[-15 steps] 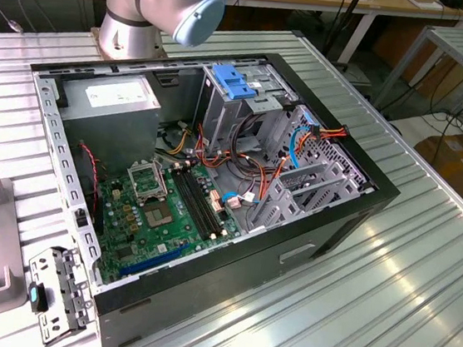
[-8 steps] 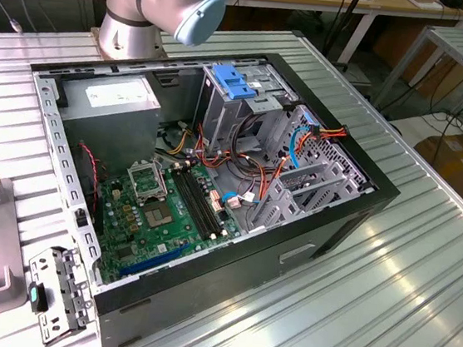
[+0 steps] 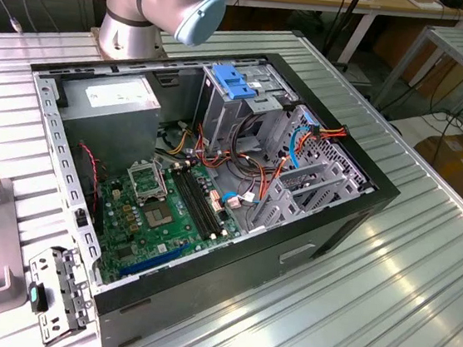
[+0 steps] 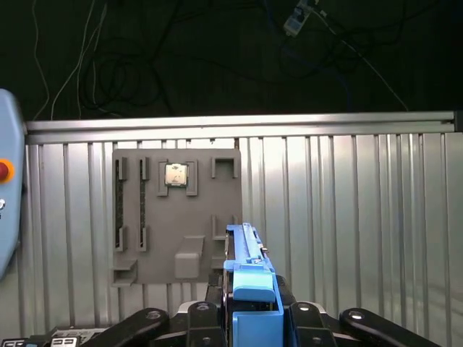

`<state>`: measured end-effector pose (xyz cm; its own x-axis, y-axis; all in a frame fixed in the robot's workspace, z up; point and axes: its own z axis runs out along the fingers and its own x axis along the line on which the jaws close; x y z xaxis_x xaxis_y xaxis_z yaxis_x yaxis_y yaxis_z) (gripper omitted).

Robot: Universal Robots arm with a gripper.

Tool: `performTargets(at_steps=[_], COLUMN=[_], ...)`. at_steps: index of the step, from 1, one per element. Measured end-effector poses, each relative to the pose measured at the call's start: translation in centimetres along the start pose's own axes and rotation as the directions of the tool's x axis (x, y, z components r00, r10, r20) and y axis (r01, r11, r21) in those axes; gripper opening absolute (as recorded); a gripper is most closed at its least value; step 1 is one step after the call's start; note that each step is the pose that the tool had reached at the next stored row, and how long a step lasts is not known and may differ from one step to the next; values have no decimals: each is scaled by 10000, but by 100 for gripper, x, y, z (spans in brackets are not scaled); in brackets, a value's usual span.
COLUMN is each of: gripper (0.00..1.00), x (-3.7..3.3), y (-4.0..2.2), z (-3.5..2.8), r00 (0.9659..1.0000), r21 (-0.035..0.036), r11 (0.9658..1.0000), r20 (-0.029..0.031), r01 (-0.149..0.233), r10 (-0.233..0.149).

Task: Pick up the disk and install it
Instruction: 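Pick up the disk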

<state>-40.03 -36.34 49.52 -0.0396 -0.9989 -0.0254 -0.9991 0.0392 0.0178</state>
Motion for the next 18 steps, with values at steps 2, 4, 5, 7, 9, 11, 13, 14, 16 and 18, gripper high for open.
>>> performTargets(at_steps=[2, 4, 5, 7, 9, 11, 13, 14, 16, 18], gripper=[37, 37, 37, 37, 37, 37, 37, 37, 37, 37], x=[2, 4, 5, 9, 10, 9, 8, 8, 6, 5], y=[0, -1, -2, -6, -16, -40, -71, -88, -135, -168], z=[0, -1, -1, -1, -1, -2, -2, -2, -3, -3], r00=[10000, 10000, 10000, 10000, 10000, 10000, 10000, 10000, 10000, 10000], r21=[1, 2, 2, 2, 2, 2, 1, 1, 1, 0], r11=[10000, 10000, 10000, 10000, 10000, 10000, 10000, 10000, 10000, 10000], r20=[-42, -75, -80, -81, -81, -82, -81, -81, -81, -81], r01=[-3, -3, -4, -4, -4, -4, -5, -5, -4, -4], r10=[3, 3, 4, 4, 4, 4, 5, 5, 4, 4])
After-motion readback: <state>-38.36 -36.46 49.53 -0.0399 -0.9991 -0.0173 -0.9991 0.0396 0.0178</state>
